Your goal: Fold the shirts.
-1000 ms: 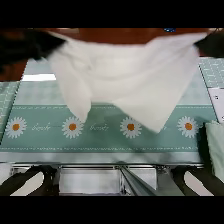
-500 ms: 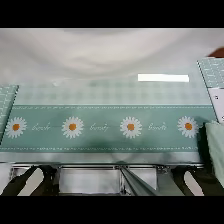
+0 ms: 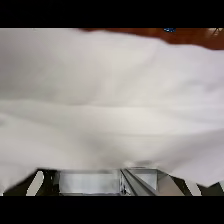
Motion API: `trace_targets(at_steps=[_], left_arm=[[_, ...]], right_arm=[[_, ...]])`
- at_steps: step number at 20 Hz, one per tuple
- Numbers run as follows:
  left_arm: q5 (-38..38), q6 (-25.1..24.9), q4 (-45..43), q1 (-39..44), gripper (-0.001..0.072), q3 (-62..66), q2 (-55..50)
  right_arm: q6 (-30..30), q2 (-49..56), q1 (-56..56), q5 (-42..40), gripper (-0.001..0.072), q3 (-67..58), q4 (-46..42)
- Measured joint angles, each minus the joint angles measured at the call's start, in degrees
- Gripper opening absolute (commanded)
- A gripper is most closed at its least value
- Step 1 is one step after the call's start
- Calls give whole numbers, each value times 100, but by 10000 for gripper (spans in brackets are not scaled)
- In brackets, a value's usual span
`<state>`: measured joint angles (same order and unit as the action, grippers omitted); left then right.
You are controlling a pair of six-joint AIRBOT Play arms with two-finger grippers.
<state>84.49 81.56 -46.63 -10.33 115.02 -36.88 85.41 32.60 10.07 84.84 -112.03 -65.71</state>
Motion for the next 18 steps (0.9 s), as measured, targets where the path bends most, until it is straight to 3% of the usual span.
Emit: trace_targets(at_steps=[5,10,14,18], left_arm=[[420,424,-1143,428,26,-1241,229],[-579,236,-1268,514,26,-3727,-201],[-1882,-448,-669,531,26,-4870,-1545],[-2697,-723,-361,535,26,-4280,-3565]], right_arm=[[258,-42,0,483,27,1003,13],[208,85,0,-474,27,3191,175],[-203,1023,0,-1585,27,4551,396],[-682,2841,0,-2697,27,4612,756]])
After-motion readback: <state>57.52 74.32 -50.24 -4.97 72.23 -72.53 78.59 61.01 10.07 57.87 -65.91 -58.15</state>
